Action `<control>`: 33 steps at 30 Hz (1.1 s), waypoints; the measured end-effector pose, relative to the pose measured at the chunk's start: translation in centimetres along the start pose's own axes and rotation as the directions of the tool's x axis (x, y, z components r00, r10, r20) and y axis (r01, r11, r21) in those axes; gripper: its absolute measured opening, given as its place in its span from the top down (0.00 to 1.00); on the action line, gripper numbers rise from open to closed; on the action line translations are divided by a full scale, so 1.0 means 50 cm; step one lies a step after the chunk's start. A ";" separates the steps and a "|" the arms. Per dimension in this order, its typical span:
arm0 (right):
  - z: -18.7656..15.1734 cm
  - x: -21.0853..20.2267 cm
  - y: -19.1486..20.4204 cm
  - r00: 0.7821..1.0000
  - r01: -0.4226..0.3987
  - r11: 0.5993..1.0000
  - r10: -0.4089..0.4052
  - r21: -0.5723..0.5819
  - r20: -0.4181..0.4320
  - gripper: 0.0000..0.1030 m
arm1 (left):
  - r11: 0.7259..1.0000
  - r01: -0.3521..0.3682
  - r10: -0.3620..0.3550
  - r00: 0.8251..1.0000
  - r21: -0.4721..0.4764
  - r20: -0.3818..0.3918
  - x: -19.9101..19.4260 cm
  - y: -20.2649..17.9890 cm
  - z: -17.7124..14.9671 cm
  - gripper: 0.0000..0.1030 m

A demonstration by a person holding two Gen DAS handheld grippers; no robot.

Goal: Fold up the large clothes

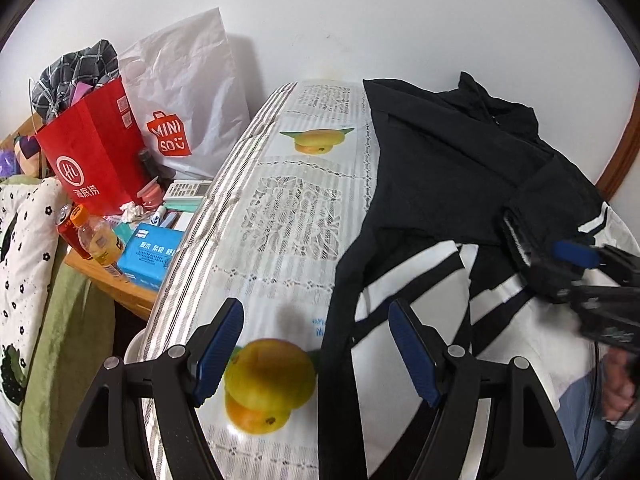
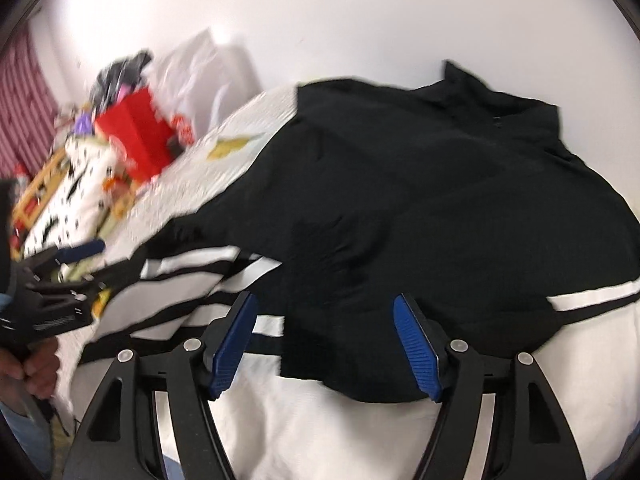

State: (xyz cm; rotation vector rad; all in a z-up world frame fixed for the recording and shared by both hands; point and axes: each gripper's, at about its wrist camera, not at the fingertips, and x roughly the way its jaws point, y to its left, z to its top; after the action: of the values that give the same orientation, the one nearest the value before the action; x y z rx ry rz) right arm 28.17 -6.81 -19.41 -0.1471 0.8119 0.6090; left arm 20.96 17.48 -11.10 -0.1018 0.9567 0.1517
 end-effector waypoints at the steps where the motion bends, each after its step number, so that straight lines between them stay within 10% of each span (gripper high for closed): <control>1: -0.001 0.012 0.009 1.000 0.008 1.000 -0.008 -0.007 -0.014 0.32 | 1.000 0.002 -0.002 1.000 0.002 0.000 -0.001 -0.001 -0.001 0.29; 9: -0.006 0.086 0.011 0.990 0.129 0.991 -0.131 -0.032 -0.059 0.33 | 1.000 0.008 -0.008 1.000 0.012 -0.008 0.000 -0.023 0.001 0.29; 11: -0.004 0.081 0.017 0.989 0.143 0.988 -0.145 -0.057 -0.031 0.68 | 1.000 0.002 -0.002 1.000 0.019 -0.005 -0.002 -0.030 0.003 0.29; 14: 0.010 0.040 -0.003 0.997 0.075 0.995 -0.076 -0.058 -0.014 0.93 | 1.000 -0.001 0.001 1.000 0.016 -0.004 -0.003 -0.036 0.008 0.29; 22: 0.023 -0.227 -0.269 0.955 0.168 0.968 -0.207 0.186 0.212 0.93 | 1.000 -0.006 0.006 1.000 0.023 0.016 -0.006 -0.071 0.035 0.29; 33: -0.061 -0.268 -0.603 0.925 0.302 0.849 -0.371 0.433 0.083 0.84 | 0.997 -0.038 0.038 0.999 0.064 0.002 0.016 -0.128 0.055 0.29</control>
State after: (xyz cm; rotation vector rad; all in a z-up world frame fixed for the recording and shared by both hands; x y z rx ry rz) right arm 36.13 -38.69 -15.03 0.1475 0.7158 0.1021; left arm 24.74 11.67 -10.07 -0.0242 0.9627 0.1559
